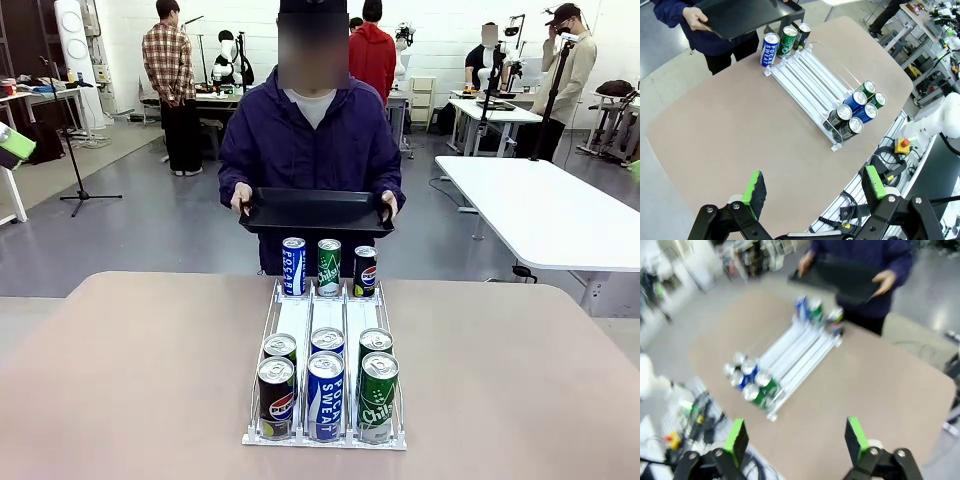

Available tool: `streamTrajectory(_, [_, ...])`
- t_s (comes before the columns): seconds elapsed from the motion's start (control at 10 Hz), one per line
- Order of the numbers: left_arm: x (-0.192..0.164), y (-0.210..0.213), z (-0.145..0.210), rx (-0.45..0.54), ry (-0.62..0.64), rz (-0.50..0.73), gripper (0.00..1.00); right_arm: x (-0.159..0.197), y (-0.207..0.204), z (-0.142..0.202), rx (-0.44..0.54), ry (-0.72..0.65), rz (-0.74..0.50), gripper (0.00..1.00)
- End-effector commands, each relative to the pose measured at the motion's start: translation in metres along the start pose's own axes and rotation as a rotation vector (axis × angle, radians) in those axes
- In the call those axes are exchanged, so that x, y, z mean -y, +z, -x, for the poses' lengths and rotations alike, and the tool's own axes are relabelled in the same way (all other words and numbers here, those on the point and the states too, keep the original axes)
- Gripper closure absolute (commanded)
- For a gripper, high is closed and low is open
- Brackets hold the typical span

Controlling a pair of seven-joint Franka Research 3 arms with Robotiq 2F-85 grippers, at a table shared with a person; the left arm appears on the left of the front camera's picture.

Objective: Retrieve and hand over the desired beverage to the person.
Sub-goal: Pick up a can of the same type that the person held from the Automatic Can Dispenser.

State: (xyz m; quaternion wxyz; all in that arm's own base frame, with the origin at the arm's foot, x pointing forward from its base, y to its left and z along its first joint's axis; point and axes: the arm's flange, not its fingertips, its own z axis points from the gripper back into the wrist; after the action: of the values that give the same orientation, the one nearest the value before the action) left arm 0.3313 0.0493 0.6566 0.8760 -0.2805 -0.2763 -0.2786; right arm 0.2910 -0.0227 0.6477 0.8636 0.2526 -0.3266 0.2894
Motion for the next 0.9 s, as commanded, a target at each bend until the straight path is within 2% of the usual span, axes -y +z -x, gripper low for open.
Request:
streamTrajectory(0.0, [0.000, 0.003, 0.001, 0.001, -0.011, 0.008, 0.00, -0.042, -0.049, -0.029, -0.226, -0.022, 0.099, 0.00])
streamTrajectory(0.1, [0.000, 0.003, 0.001, 0.001, -0.011, 0.008, 0.00, -0.060, -0.078, -0.036, -0.297, -0.107, 0.147, 0.00])
streamTrajectory(0.3, [0.000, 0.003, 0.001, 0.001, -0.011, 0.008, 0.00, -0.088, -0.160, -0.046, -0.441, -0.295, 0.370, 0.00])
streamTrajectory(0.4, [0.000, 0.003, 0.001, 0.001, -0.011, 0.008, 0.00, -0.095, -0.195, -0.044, -0.473, -0.337, 0.414, 0.00])
streamTrajectory(0.6, [0.000, 0.003, 0.001, 0.001, -0.011, 0.008, 0.00, -0.102, -0.245, -0.045, -0.506, -0.394, 0.438, 0.00])
streamTrajectory(0.8, [0.000, 0.003, 0.001, 0.001, -0.011, 0.008, 0.00, -0.104, -0.248, -0.041, -0.469, -0.362, 0.366, 0.00])
